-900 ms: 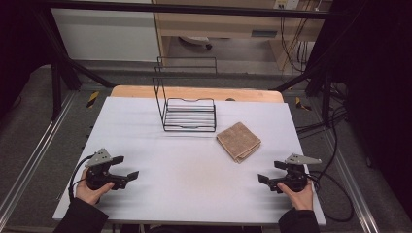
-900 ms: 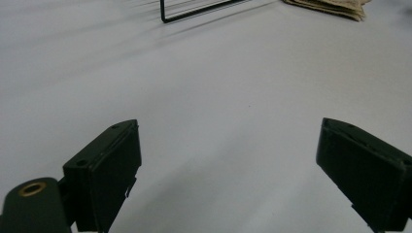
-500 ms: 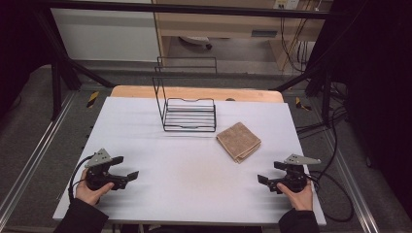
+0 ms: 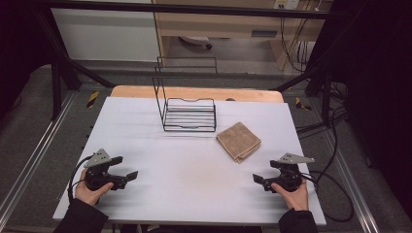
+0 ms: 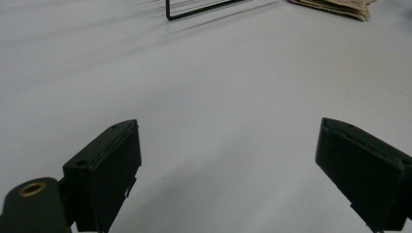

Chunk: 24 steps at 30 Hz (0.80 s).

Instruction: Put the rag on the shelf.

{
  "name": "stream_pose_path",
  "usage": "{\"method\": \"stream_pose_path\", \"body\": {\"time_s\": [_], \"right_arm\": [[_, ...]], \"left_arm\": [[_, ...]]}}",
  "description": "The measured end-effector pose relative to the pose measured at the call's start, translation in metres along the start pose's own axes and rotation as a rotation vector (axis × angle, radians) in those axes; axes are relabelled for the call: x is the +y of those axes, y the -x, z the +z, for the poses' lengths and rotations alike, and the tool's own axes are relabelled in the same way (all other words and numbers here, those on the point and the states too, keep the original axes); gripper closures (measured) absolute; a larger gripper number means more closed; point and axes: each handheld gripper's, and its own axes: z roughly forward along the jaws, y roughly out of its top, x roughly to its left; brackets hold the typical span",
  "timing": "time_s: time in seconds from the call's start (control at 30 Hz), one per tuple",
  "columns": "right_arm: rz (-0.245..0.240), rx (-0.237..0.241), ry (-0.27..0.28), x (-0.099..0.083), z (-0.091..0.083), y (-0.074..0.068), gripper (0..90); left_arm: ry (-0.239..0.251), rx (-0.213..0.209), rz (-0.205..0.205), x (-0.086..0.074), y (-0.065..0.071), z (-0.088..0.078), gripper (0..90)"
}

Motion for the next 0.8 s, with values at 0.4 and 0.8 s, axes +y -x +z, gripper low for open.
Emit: {"method": "stream_pose_path", "body": {"time_s": [0.4,0.8], "right_arm": [[-0.031,-0.06,-0.016,0.015,0.012,-0.013,2.6],[-0.08,-0.082,-0.031,0.04,0.033,-0.024,9.8]], "left_arm": [[-0.002,0.002,-0.006,0.0,0.001,0.001,9.2],[-0.007,0.01,-0.005,-0.001,0.0,0.001,9.4]]}}
